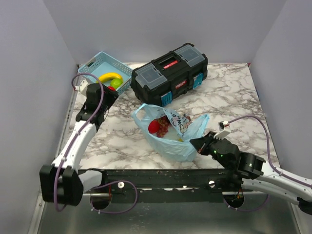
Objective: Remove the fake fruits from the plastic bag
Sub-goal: Place the fake fruit in the bin.
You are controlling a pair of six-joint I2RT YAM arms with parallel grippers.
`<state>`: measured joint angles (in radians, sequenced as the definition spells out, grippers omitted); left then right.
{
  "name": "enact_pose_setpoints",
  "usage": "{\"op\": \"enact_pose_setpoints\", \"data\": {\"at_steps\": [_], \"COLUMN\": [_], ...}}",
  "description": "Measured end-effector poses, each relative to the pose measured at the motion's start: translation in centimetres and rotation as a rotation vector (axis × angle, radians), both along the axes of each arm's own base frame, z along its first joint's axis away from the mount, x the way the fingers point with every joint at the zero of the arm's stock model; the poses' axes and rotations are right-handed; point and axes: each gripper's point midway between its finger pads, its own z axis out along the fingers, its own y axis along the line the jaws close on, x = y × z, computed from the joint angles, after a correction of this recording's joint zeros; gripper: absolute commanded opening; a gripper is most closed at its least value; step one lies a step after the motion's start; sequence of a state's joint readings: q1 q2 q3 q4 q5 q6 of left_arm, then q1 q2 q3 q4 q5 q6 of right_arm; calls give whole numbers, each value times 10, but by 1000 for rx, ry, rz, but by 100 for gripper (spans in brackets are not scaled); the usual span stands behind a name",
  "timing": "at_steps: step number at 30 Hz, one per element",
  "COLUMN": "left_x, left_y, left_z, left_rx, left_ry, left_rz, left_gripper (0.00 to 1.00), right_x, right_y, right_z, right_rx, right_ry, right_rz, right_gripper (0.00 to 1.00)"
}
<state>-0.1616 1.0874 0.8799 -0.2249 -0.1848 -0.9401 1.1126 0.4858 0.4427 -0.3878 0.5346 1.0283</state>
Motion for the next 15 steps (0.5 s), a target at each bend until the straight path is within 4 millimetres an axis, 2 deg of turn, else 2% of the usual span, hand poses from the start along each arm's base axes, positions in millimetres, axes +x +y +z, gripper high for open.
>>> {"op": "enact_pose_setpoints", "data": {"at_steps": [2,5,9,12,15], "left_x": [18,43,75,106,126], "left_y": [3,4,8,20,39], "left_z": [-18,-33,-33,-29,-31], "left_rx": [-65,-119,-167,-206,-228], "left_ry": [65,122,130,122,124], "left_rz": [42,80,114,151,185], "left_gripper": [0,0,0,0,10], "right_x": [-1,-1,-2,-2,-2], "right_y": [-3,-5,-6,-6,-7], "right_z": [4,7,8,9,6], "right_rx": [13,24,22,18,6], "right_ry": [-8,-15,-14,-12,-6], "right_rz": [-4,-7,-7,-7,-7], "right_gripper": [1,1,1,1,1]}}
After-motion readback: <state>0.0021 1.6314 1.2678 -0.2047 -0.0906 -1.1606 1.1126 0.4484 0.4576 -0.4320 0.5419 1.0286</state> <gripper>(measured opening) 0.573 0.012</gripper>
